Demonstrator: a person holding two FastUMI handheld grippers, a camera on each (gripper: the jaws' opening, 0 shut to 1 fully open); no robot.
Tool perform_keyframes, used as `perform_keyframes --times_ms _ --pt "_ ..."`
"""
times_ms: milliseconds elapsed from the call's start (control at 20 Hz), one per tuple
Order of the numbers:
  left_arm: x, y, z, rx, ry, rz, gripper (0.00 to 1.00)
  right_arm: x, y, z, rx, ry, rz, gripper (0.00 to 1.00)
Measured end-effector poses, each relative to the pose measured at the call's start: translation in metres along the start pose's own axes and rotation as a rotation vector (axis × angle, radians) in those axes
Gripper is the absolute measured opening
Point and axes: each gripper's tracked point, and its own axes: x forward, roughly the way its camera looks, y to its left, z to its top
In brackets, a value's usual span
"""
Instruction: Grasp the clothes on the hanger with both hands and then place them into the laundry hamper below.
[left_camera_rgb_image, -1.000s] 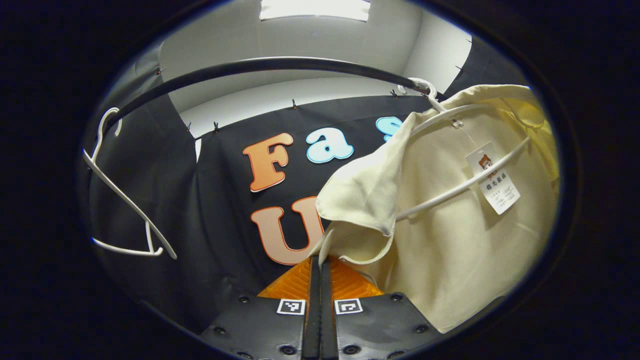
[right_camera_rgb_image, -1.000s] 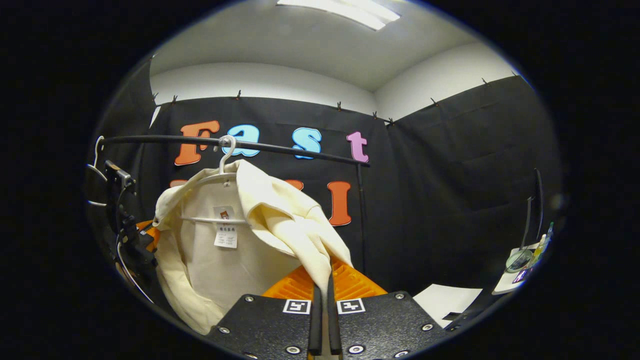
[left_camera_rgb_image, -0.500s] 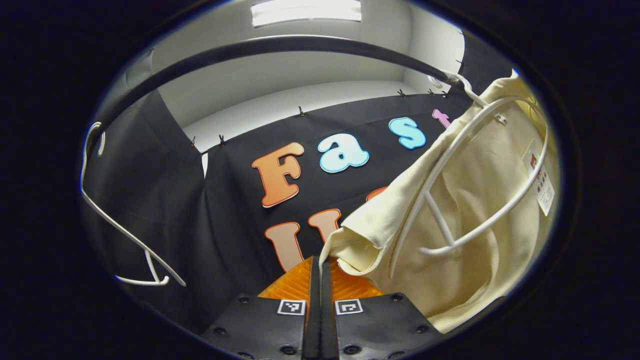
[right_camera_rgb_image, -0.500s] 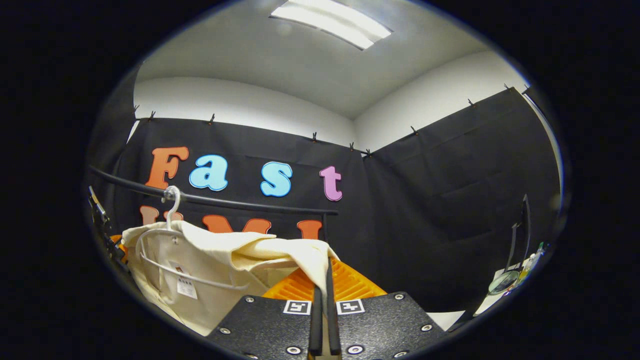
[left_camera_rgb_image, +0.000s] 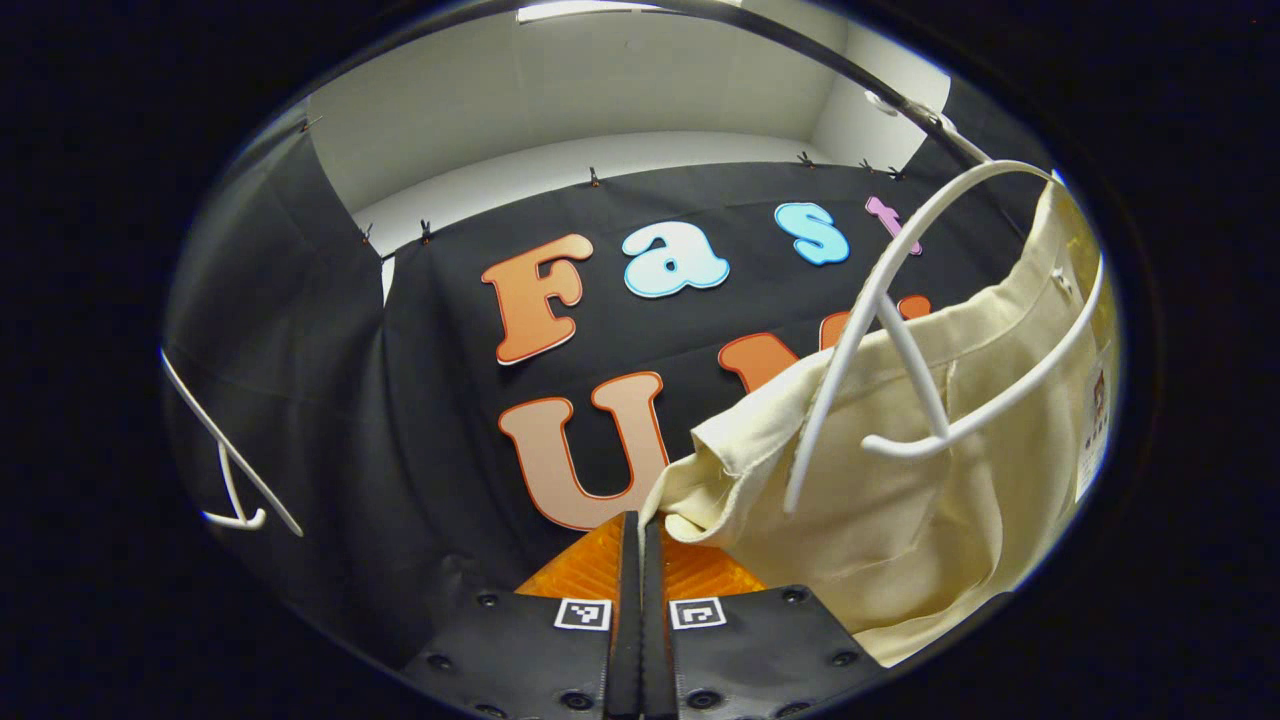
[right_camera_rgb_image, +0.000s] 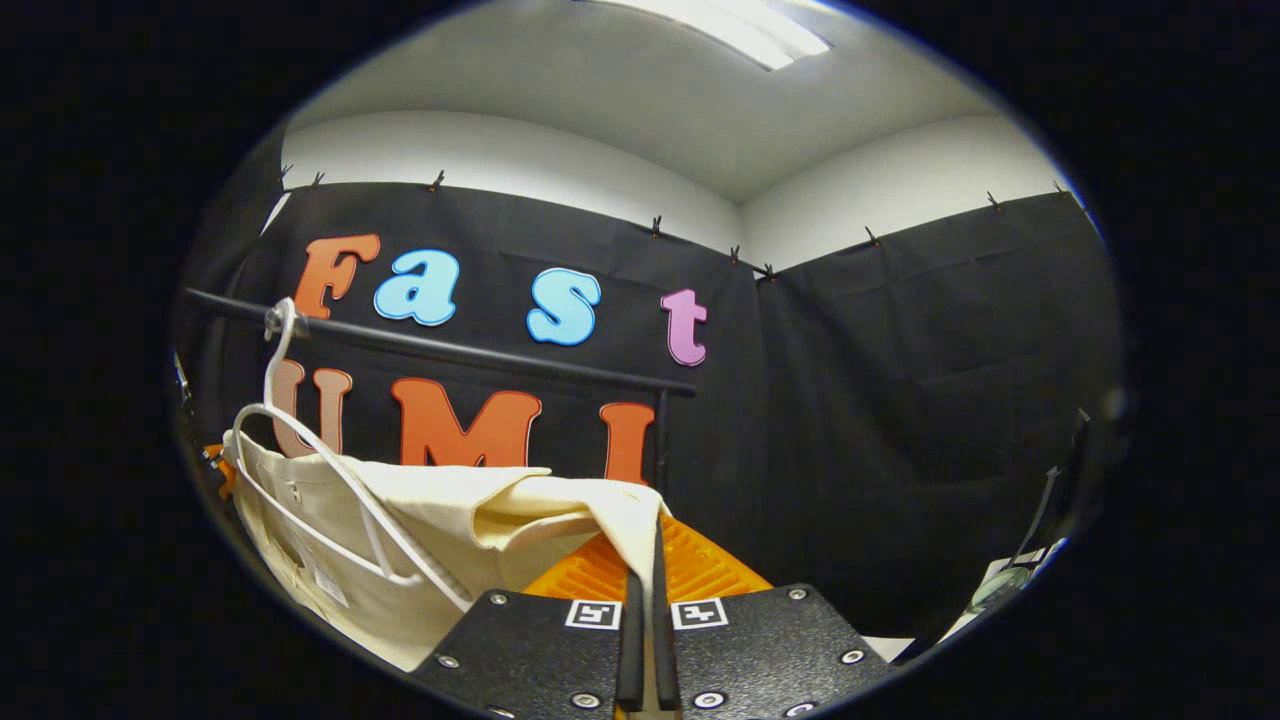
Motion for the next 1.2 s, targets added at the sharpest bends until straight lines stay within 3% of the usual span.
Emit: perform_keyframes --times_ms 350,750,1000,1200 --pt "-0.025 0.010 -0.042 0.010 0.064 -0.006 0.07 -0.022 0.019 -0.064 0.058 0.073 0.034 0.04" --pt "-0.083 0.051 -0.053 -0.024 0.080 0.028 0.07 -0.091 0.046 -0.058 0.001 0.053 0.110 0.04" --pt "-0.140 0.056 -0.060 -0.086 0.076 -0.007 0.07 -0.138 0.073 -0.049 -0.002 0.046 0.182 0.04" --pt "-0.185 0.034 -0.062 -0.173 0.117 -0.078 0.08 -0.170 0.111 -0.048 -0.006 0.040 0.270 0.04"
